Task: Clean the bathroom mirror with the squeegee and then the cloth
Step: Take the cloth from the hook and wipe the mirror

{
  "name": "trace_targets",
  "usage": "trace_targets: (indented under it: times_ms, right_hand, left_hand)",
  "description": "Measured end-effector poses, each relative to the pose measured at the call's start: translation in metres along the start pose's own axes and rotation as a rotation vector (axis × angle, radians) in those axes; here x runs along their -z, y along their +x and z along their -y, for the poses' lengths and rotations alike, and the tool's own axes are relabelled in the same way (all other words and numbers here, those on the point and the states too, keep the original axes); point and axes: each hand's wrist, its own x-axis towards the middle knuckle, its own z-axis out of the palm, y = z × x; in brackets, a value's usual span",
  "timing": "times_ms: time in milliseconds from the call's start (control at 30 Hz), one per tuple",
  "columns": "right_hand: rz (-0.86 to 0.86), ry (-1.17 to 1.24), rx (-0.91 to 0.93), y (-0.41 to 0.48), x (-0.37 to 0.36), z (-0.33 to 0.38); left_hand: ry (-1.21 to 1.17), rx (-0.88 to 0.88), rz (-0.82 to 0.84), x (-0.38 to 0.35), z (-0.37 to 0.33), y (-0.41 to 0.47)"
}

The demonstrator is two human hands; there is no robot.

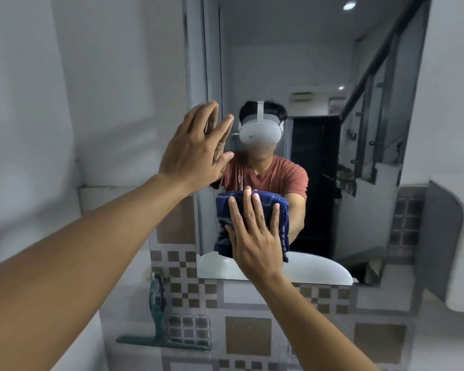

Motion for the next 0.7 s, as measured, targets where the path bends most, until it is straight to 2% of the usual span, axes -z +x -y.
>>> trace_targets:
  times_ms: [67, 233, 333, 533, 700]
  right_hand:
    - [0.009, 0.008, 0.045, 0.007, -0.001, 0.010]
    - [0.090, -0.041, 0.338, 0.010, -0.004, 0.013]
    - [0.133, -0.062, 0.393, -0.004, -0.001, -0.004]
    - [0.163, -0.092, 0.248, -0.041, 0.021, -0.061]
    - [0.117, -0.146, 0.009, -0.060, 0.036, -0.120]
  left_hand:
    - [-0.011, 0.007, -0.011, -0.001, -0.001, -0.003]
    - [-0.068, 0.032, -0.011, -0.002, -0.006, -0.009]
    - [-0.072, 0.046, 0.004, -0.002, -0.008, -0.013]
    - [-0.109, 0.050, 0.035, -0.018, -0.024, -0.044]
    - [-0.132, 0.086, 0.036, -0.024, -0.029, -0.049]
